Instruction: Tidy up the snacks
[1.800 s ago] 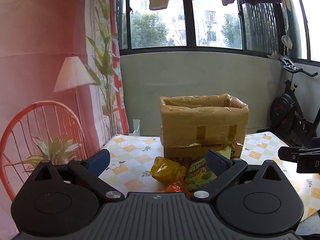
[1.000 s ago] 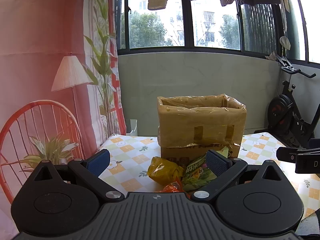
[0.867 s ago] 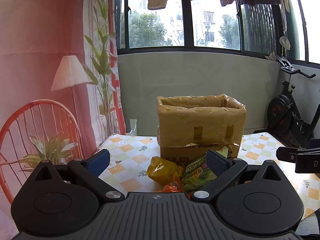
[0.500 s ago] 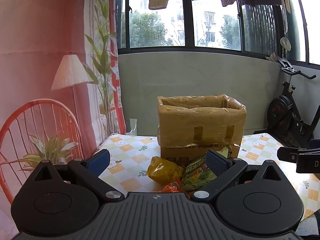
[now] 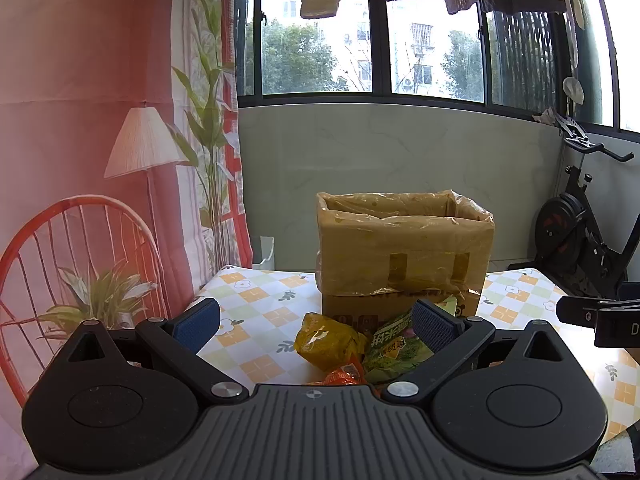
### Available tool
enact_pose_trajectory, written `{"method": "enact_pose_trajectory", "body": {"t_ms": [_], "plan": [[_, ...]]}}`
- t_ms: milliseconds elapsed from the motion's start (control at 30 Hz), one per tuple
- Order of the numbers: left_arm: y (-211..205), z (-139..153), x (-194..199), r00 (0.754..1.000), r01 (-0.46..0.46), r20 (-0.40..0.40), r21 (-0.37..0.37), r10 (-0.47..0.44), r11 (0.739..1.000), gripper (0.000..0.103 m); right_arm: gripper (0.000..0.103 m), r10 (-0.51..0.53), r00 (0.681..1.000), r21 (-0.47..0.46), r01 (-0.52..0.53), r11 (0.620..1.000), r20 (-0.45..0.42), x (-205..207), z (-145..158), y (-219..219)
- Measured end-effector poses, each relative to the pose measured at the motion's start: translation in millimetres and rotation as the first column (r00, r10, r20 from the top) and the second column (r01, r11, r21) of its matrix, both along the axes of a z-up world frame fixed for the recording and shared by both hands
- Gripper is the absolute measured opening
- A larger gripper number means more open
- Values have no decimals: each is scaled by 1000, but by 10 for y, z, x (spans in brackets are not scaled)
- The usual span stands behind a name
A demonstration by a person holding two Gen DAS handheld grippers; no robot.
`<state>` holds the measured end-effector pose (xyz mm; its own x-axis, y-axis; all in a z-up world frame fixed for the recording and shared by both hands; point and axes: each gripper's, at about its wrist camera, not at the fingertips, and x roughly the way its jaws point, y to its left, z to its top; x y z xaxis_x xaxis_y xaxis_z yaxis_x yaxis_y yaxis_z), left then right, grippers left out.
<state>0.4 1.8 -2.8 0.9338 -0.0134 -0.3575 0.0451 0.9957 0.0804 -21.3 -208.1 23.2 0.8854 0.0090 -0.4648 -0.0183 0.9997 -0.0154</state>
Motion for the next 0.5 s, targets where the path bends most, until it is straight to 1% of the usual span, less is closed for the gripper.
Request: {"method": "enact_pose_trajectory", "body": {"t_ms": [500], "plan": [[-5, 2, 5, 1000, -2, -5, -6, 2, 1000, 103, 103, 0, 1000, 2, 0, 1000, -1, 3, -1, -16]]}}
